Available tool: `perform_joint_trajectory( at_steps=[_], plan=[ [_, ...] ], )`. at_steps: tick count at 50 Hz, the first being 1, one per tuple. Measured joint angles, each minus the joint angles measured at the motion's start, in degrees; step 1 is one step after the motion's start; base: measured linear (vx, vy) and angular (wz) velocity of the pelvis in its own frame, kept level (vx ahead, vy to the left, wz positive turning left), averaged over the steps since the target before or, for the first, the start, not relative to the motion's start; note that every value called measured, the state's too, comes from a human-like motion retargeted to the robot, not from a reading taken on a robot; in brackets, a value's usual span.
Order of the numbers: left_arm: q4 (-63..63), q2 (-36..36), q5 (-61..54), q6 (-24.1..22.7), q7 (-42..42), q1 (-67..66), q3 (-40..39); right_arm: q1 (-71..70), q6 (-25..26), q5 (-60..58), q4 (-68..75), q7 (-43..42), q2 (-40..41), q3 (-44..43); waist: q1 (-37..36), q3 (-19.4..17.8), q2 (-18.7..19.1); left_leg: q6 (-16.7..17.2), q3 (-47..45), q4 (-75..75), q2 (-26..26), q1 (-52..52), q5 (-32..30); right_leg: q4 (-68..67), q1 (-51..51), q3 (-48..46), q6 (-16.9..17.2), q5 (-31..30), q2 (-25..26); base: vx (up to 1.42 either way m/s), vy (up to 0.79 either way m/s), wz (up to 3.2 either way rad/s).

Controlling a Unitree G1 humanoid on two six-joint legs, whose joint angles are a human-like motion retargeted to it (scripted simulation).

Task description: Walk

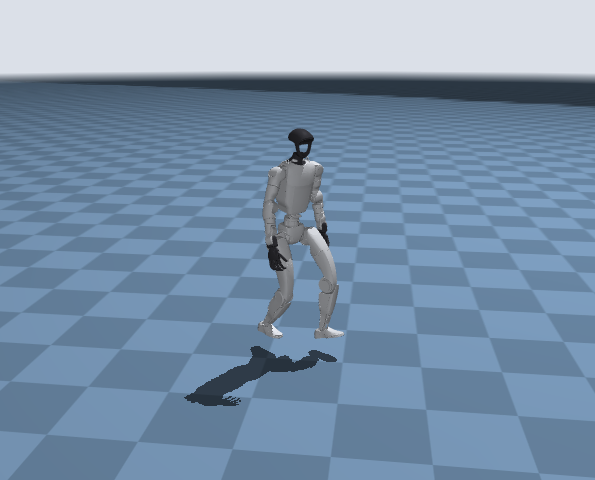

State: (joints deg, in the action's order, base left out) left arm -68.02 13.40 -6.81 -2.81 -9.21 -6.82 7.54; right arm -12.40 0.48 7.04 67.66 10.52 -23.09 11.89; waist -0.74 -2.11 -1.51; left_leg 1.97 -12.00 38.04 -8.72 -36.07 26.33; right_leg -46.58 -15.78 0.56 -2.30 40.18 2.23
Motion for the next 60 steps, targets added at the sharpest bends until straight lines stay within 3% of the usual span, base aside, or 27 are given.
perform_joint_trajectory(
  at_steps=[7,10,15,18,23,33,42,52,60],
  plan=[
    [0.30,0.70,-1.86,0.20,1.64,2.48,-0.56,3.29,0.38,-1.54,1.56,0.23,2.14,0.02,0.72,0.85,-2.23,-2.64,-1.40,6.73,1.86,0.59,0.55,-6.76,0.17,1.53,1.10,0.16,-3.31,0.29,0.11,-0.17],
    [0.52,1.21,-3.47,0.23,2.62,3.65,-1.14,5.08,0.67,-1.91,2.64,0.73,3.21,-0.37,1.60,1.58,-3.77,-4.41,-2.67,6.84,3.83,1.71,1.97,-11.11,-1.19,1.16,2.68,-3.16,-6.29,0.27,0.14,-0.02],
    [1.61,2.82,-6.57,0.03,3.87,5.78,-2.17,7.33,1.02,-2.00,4.60,2.35,4.59,-1.17,4.37,3.28,-7.42,-7.09,-5.28,-0.53,10.05,5.72,1.29,-22.16,-7.85,1.37,7.20,-15.69,-12.84,0.26,0.17,0.14],
    [2.72,3.61,-7.74,-0.16,4.56,6.46,-2.88,8.56,1.11,-1.81,5.61,3.05,5.16,-1.77,6.13,3.88,-8.61,-8.25,-6.21,-3.46,12.72,7.52,1.38,-29.35,-12.82,0.71,7.85,-20.08,-16.60,0.25,0.18,0.10],
    [3.98,4.33,-8.78,-0.32,5.85,7.21,-3.70,10.61,1.00,-1.79,6.99,3.25,5.91,-2.70,8.73,4.50,-8.98,-9.32,-7.07,-6.05,15.47,10.07,2.61,-36.59,-20.62,-1.09,6.42,-19.70,-21.10,0.25,0.16,-0.01],
    [5.06,3.67,-7.92,-0.04,6.86,8.79,-3.43,13.53,0.55,-3.71,8.68,3.24,7.09,-2.33,10.51,4.74,-5.64,-9.20,-6.64,-13.29,16.63,17.28,5.01,-23.52,-29.67,-6.92,4.63,-12.43,-20.49,0.25,0.09,-0.06],
    [7.35,2.41,-4.78,-1.01,5.04,8.91,0.16,15.79,0.78,-4.84,7.23,3.37,6.97,-0.37,8.09,5.65,-2.78,-8.91,-4.91,-25.39,17.39,25.53,2.90,-0.75,-30.13,-10.50,7.73,-16.51,-17.49,0.23,0.03,0.08],
    [7.84,1.98,-3.45,-1.61,3.63,7.23,3.18,15.20,-0.04,-3.86,3.76,2.63,5.97,2.08,5.96,6.46,-3.56,-9.51,-2.61,-22.57,18.92,28.75,6.16,1.51,-29.92,-10.69,8.74,-19.11,-19.80,0.21,-0.05,0.28],
    [4.11,1.84,-3.39,-0.99,3.31,5.10,2.40,11.83,-0.60,-2.09,1.61,1.41,5.13,3.55,4.59,5.47,-3.30,-8.88,-1.02,-12.37,16.15,29.76,11.24,-2.28,-25.56,-10.75,5.47,-14.37,-18.86,0.24,-0.10,0.22]
  ],
)
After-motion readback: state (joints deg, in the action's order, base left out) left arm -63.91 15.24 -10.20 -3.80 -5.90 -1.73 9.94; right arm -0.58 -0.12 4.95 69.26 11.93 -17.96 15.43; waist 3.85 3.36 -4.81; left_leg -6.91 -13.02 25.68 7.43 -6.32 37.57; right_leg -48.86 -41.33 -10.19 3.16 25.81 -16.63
